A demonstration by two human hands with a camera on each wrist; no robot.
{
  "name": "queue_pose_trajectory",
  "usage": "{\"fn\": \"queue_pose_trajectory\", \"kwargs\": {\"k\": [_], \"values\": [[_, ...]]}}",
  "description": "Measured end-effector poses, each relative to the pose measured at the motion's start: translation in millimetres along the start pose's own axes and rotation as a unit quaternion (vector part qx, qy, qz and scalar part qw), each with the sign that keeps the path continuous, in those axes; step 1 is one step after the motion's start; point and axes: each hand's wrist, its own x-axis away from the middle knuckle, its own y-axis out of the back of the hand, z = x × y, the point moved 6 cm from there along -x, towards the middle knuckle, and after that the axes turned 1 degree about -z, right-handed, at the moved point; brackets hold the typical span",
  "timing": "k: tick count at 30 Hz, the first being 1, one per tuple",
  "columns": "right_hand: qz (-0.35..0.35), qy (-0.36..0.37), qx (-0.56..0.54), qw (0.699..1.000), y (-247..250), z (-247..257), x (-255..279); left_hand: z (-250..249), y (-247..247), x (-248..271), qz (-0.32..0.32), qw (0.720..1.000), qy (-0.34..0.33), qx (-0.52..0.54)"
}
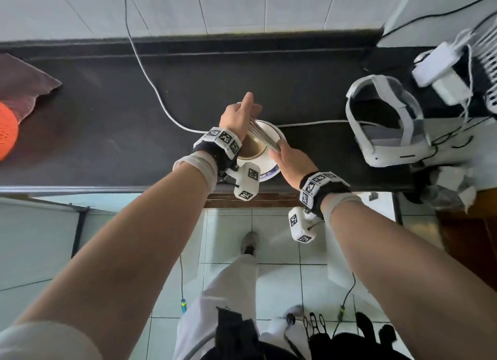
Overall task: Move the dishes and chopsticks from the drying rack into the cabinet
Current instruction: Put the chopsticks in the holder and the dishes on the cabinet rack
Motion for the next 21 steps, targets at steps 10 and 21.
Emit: {"fn": "queue_pose_trajectory", "kwargs": {"k": [10,21], "values": [[-0.022,-0.021,-0.042,0.999,10,1,-10,-17,-14,-2,0.041,0.984,-0.021,0.175],[0.008,-0.038,-0.103,0.994,-79,-72,84,81,-97,117,0.133,0.908,0.148,0.368]]}}
